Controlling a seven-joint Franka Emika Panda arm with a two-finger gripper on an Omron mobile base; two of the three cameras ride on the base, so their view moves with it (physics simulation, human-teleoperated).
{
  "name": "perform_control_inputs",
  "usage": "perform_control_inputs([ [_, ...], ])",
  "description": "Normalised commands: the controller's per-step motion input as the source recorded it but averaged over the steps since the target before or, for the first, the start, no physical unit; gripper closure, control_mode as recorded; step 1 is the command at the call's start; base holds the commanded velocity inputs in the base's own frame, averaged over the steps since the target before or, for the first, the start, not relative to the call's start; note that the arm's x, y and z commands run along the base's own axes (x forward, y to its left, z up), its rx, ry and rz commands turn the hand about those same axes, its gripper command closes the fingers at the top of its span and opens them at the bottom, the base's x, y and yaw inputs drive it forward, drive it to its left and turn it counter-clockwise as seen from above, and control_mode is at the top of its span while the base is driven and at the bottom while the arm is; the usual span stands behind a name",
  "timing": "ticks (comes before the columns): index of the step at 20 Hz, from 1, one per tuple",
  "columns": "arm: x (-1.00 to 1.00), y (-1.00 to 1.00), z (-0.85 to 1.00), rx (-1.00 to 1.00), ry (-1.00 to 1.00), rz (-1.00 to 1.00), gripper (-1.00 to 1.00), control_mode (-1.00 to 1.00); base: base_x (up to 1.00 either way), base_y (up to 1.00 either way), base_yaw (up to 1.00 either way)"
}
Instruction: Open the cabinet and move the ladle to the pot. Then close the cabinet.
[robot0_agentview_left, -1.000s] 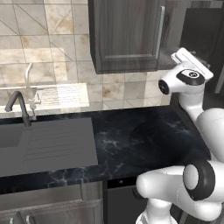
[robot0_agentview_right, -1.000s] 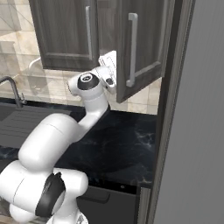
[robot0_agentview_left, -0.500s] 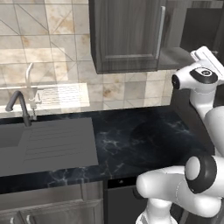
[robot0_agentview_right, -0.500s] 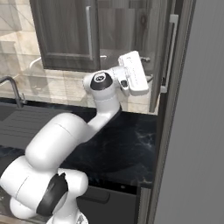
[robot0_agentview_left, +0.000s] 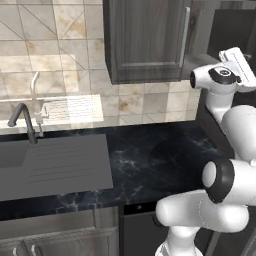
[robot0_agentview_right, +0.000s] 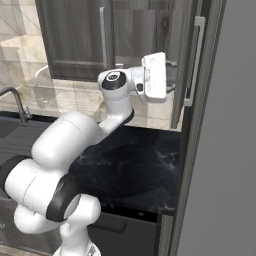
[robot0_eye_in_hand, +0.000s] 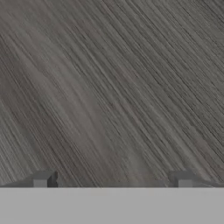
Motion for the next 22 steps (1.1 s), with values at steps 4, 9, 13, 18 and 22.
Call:
perform_control_inputs([
  [4, -0.71, 0.26, 0.01, 0.0, -0.03, 0.02, -1.0, -1.0, 0.0, 0.0, 0.0],
  [9, -0.98, 0.44, 0.04, -0.03, -0.01, 0.13, -1.0, -1.0, 0.0, 0.0, 0.0],
  [13, -0.71, 0.07, 0.23, -0.01, 0.0, 0.22, -1.0, -1.0, 0.0, 0.0, 0.0],
  [18, -0.4, 0.01, 0.37, -0.01, 0.04, 0.27, -1.0, -1.0, 0.0, 0.0, 0.0],
  [22, -0.36, 0.25, 0.25, -0.03, 0.17, 0.29, -1.0, -1.0, 0.0, 0.0, 0.0],
])
